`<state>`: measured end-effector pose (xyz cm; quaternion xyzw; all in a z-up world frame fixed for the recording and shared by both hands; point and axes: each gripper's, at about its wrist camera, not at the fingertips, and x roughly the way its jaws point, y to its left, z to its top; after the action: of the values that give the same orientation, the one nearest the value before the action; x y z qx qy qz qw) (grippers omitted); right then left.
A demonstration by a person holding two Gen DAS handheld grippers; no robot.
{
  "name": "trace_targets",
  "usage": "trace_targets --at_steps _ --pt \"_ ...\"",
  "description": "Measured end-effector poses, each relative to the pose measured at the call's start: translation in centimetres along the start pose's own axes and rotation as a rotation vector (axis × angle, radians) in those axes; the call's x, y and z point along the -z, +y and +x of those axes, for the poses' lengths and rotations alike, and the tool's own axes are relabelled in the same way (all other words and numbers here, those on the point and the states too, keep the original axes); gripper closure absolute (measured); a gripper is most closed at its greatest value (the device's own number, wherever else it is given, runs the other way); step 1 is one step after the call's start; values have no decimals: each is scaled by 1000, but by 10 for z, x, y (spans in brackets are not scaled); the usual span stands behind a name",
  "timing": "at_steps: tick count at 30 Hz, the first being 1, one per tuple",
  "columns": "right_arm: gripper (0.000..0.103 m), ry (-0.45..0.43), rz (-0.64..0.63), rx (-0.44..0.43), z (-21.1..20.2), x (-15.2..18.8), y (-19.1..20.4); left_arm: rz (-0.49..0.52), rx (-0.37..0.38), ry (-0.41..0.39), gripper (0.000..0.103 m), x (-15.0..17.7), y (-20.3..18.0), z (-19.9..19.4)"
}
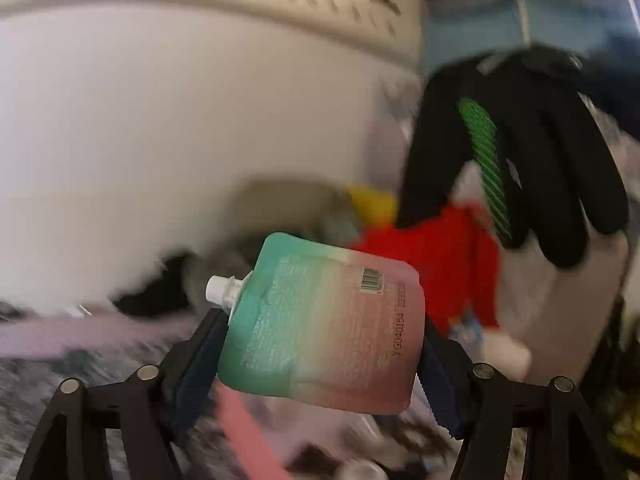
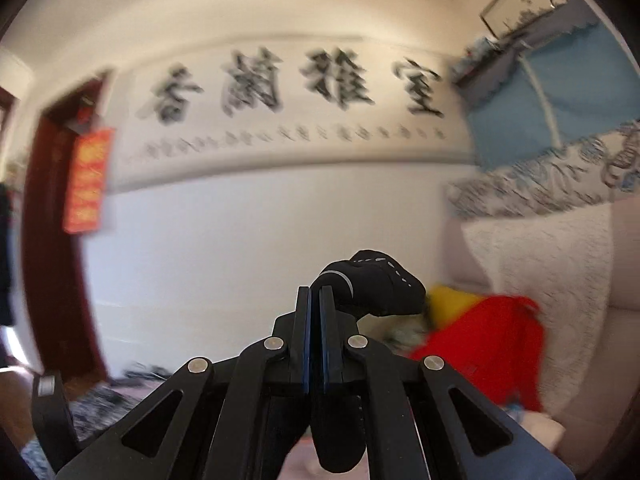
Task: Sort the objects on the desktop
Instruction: 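Carry the green-pink pouch and black glove into the pink box and release both, then grasp the teal tape measure with the left tool while the right tool grasps the clear box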
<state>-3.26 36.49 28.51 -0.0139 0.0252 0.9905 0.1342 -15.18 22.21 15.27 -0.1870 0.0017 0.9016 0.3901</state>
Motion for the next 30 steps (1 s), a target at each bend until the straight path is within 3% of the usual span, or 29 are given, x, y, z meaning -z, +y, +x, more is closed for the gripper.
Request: trace_targets --at_steps 1,3,4,7,10,16,24,27,30 --pt "94 78 -16 59 17 9 -6 -16 27 73 22 9 -1 19" --pt "18 233 -48 178 50 26 -19 -60 71 218 22 25 0 52" --pt "15 311 -64 238 67 34 -25 -74 76 234 22 27 2 55" --pt "15 276 -21 242 59 29 -37 -89 44 179 22 18 14 38" --pt "8 143 62 141 25 9 -38 -128 -32 70 9 1 41 5" --pt "3 84 66 32 14 -2 -8 -204 -255 -29 5 -13 110 -51" --pt "1 123 65 -136 44 11 54 -261 -478 -31 4 4 177 -101" --pt "0 198 32 -202 72 29 91 -240 -545 19 3 20 194 -98" --pt "0 333 -19 -269 115 66 137 -228 -589 97 3 43 212 -84"
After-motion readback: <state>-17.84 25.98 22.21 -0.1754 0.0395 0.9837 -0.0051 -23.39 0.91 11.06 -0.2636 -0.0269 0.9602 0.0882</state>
